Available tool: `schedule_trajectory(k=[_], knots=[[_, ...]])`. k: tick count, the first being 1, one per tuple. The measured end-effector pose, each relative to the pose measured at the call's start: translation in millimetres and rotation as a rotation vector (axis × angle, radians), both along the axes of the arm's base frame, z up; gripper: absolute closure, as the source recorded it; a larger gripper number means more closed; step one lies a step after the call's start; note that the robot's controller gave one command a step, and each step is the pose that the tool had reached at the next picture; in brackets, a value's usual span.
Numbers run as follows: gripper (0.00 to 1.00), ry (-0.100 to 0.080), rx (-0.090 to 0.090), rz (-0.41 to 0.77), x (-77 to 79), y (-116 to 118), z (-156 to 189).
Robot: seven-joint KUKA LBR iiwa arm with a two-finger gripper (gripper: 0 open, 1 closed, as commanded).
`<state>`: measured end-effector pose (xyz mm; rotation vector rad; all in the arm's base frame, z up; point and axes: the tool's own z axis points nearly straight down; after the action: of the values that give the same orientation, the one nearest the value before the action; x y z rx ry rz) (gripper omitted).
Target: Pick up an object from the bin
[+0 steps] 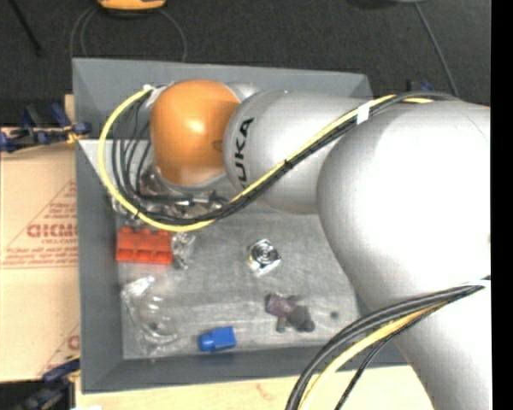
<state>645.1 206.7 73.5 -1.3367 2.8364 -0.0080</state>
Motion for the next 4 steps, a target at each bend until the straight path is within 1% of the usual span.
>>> schedule_trajectory(k=[1,2,3,4], knots=[[0.0,-0.002,-0.006,-0.003,-18.2,4.3,0.8],[0.0,-0.001,-0.016,0.132,-23.6,11.2,1.1],[0.0,-0.032,-0.007,0.255,-46.2,18.7,5.7],[1.0,-0.031,-0.007,0.252,-46.1,18.3,5.6]])
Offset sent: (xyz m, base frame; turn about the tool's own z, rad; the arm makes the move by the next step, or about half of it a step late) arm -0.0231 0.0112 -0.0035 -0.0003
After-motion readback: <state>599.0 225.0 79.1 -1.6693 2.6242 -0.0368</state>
